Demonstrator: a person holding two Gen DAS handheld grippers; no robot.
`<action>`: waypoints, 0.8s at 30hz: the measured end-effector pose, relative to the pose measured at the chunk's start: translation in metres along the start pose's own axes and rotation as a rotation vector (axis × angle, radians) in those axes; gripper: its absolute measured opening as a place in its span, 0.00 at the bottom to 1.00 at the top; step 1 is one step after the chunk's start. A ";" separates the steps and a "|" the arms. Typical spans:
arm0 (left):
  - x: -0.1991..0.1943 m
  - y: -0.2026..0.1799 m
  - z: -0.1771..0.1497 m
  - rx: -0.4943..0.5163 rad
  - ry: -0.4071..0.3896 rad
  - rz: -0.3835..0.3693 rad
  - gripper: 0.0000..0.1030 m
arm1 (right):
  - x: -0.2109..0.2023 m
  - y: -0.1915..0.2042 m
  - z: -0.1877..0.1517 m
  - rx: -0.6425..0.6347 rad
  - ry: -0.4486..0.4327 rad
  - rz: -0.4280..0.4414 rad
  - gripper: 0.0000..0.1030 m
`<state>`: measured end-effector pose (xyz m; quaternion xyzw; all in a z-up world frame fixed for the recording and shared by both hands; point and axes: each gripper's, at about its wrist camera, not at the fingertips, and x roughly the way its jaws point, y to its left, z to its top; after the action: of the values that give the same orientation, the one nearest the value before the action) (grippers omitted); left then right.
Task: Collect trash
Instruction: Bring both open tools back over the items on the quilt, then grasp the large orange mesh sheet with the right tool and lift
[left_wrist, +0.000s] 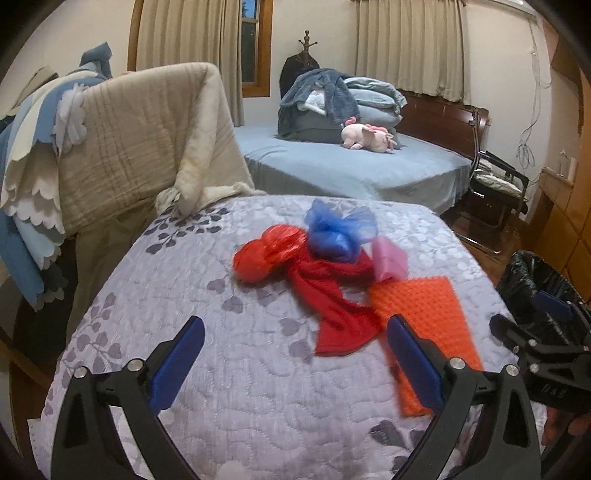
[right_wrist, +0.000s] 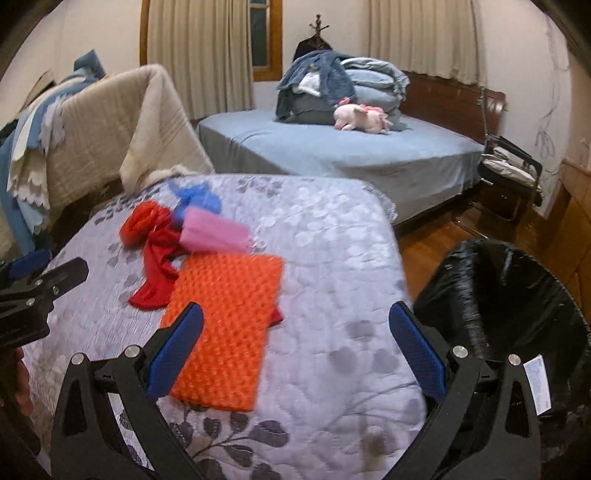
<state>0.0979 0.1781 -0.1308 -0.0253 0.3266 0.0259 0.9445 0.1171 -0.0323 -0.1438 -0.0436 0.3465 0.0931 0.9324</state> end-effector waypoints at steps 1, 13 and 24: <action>0.001 0.002 -0.001 0.000 0.003 0.006 0.94 | 0.002 0.003 -0.002 -0.001 0.010 0.010 0.94; 0.006 0.013 -0.007 -0.007 0.020 0.013 0.94 | 0.029 0.027 -0.017 -0.056 0.120 0.073 0.64; 0.005 0.010 -0.006 -0.012 0.019 0.010 0.94 | 0.018 0.036 -0.017 -0.098 0.108 0.157 0.13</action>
<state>0.0975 0.1873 -0.1395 -0.0294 0.3354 0.0323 0.9411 0.1124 0.0028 -0.1691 -0.0669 0.3934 0.1806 0.8990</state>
